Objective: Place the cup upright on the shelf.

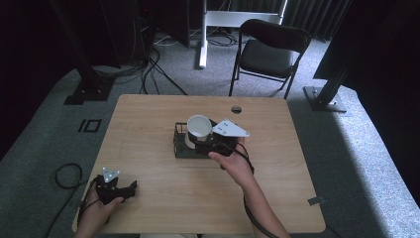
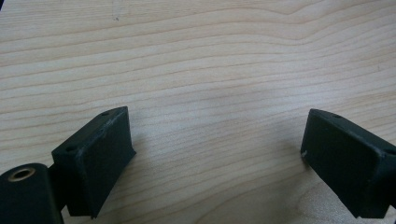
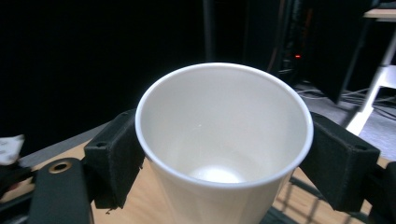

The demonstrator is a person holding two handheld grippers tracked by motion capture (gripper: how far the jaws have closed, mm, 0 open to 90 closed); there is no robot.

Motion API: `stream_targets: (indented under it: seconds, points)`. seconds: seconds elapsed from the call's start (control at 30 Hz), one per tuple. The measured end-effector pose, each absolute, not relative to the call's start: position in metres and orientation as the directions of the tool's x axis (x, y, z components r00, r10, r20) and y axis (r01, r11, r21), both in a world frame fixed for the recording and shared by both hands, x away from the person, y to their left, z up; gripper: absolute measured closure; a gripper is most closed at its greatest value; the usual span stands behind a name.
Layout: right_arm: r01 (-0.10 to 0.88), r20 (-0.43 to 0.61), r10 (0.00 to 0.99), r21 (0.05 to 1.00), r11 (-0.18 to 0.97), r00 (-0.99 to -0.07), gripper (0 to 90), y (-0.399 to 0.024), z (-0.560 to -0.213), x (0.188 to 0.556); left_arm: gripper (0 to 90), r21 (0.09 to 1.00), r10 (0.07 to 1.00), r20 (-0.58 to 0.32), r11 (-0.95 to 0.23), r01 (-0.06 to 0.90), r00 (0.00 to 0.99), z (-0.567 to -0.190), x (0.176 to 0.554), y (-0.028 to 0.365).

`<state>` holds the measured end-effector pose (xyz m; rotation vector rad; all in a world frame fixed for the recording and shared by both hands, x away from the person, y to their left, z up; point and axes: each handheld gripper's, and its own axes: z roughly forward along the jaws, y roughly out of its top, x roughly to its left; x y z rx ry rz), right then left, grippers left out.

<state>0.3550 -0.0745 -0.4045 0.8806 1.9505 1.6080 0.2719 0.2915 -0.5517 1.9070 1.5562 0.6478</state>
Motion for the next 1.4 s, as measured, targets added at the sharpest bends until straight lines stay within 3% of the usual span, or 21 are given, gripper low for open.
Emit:
stream_targets:
  seconds: [0.47, 0.87, 1.23, 1.4]
  points:
    - [0.265, 0.039, 0.856, 0.957, 0.116, -0.515, 19.3, -0.096, -0.439, 0.392, 9.4, 0.705, 0.980, 0.005, -0.144, 0.694, 0.198, -0.552, 0.272, 0.291]
    - [0.336, 0.031, 0.873, 0.929, 0.154, -0.487, 19.3, -0.093, -0.467, 0.405, 9.4, 0.705, 0.980, 0.005, -0.144, 0.694, 0.199, -0.552, 0.272, 0.291]
    - [0.336, 0.023, 0.855, 0.925, 0.179, -0.518, 18.5, -0.093, -0.467, 0.405, 9.4, 0.705, 0.980, 0.005, -0.144, 0.694, 0.198, -0.552, 0.272, 0.291]
    - [0.330, 0.026, 0.850, 0.928, 0.176, -0.527, 11.9, -0.094, -0.465, 0.404, 9.4, 0.705, 0.980, 0.005, -0.144, 0.694, 0.198, -0.552, 0.272, 0.291]
